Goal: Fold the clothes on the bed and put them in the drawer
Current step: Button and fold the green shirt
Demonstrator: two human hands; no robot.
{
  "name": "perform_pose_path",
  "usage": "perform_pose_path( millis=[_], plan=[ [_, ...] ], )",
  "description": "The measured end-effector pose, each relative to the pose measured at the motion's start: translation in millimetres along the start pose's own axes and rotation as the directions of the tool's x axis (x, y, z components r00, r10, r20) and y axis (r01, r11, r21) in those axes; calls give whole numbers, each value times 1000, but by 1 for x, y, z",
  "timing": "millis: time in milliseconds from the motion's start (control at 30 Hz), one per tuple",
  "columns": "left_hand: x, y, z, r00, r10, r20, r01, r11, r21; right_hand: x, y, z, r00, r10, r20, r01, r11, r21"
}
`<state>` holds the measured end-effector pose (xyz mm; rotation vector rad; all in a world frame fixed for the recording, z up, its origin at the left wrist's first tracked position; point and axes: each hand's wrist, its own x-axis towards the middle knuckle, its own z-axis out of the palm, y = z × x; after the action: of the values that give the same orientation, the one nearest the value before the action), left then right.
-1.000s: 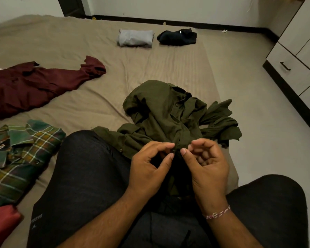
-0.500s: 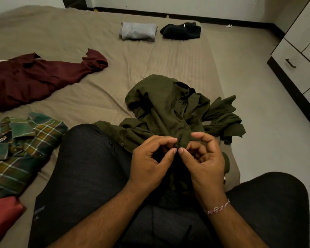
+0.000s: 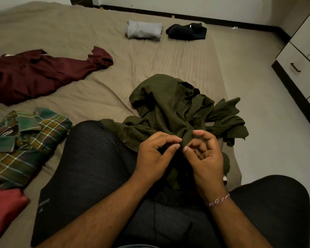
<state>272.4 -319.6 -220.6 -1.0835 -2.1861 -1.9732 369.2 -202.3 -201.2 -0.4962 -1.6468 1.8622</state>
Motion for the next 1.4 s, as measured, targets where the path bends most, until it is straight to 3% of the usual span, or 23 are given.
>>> perform_pose_path(
  millis=[267, 400, 567, 800, 933, 1100, 1400],
  plan=[
    [3, -17, 6, 995, -95, 35, 93, 993, 71, 14, 15, -5, 990, 131, 61, -135, 988, 70],
    [4, -16, 5, 962, -270, 49, 272, 962, -39, 13, 20, -8, 982, 161, 98, -171, 980, 103],
    [3, -17, 6, 949, -299, 101, 304, 952, -31, 14, 28, -10, 984, 151, 95, -158, 985, 71],
    [2, -22, 8, 939, -316, 139, 309, 948, 72, 10, 31, -9, 999, 23, 29, -17, 983, -184],
    [-2, -21, 9, 950, -290, 114, 275, 953, 131, 4, 32, -5, 996, -88, 18, 89, 931, -353],
    [0, -26, 10, 923, -362, 129, 350, 931, 107, 4, 38, 0, 981, -183, 67, 192, 850, -491],
    [6, -32, 8, 888, -417, 195, 385, 905, 182, 7, 38, -1, 953, -237, 190, 303, 774, -556]
  ],
)
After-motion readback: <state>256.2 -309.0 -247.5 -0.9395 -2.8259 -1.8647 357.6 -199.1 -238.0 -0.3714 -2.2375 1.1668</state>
